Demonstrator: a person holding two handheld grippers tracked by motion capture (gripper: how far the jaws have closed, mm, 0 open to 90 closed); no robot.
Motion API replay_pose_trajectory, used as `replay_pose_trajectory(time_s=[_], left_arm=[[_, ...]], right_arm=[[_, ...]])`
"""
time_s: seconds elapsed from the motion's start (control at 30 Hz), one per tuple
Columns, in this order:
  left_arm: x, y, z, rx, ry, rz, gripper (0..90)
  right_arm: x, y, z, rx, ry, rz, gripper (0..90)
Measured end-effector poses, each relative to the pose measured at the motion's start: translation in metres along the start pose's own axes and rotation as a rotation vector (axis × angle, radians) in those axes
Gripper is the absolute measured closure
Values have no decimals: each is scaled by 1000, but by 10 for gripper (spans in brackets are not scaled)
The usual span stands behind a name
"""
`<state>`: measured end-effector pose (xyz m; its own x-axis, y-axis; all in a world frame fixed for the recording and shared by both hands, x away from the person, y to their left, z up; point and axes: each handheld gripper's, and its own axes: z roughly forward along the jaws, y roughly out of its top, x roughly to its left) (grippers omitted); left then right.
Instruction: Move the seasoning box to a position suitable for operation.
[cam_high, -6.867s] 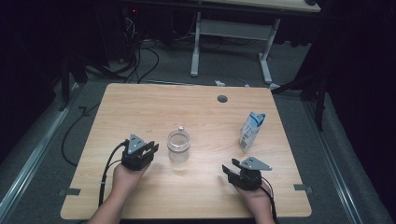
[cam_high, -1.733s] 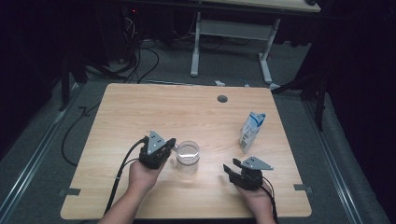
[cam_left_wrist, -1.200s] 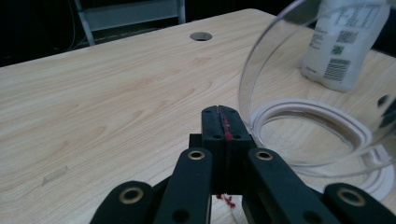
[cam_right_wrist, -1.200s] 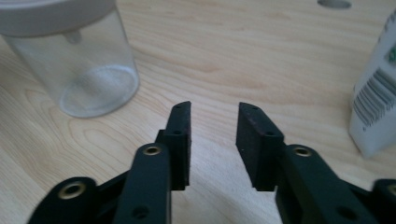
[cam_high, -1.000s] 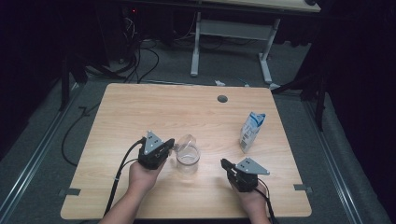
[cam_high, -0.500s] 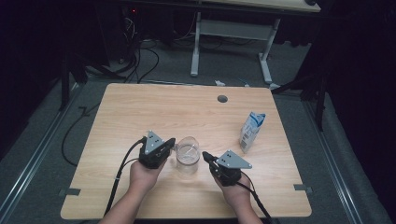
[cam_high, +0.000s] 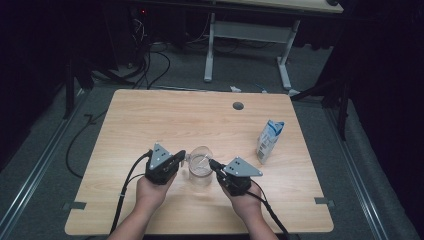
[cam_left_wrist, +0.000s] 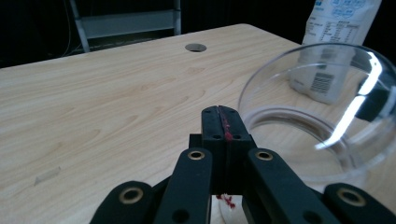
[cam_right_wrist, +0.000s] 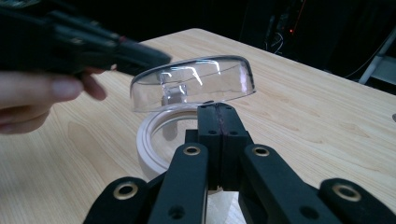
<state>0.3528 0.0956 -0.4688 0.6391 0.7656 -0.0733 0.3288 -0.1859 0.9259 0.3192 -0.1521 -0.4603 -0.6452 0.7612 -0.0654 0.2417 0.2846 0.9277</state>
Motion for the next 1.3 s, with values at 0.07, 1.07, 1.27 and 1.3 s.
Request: replay_pose_trajectory(time_s=[0.07,1.07,1.27,1.3], left_arm=[[-2,-4,-4,0,-5,-2,900],[-35,-20,-9,-29,-93,-28,900],[-34,-19,-9,-37,-88,-30,900],[-33,-19,-9,-40,-85,-31,900]], right_arm=[[0,0,0,-2,1,3,900],[3,-4,3,33,7,-2,899],[4,-13,7,45,11,9,896],[4,-14,7,43,11,12,897]])
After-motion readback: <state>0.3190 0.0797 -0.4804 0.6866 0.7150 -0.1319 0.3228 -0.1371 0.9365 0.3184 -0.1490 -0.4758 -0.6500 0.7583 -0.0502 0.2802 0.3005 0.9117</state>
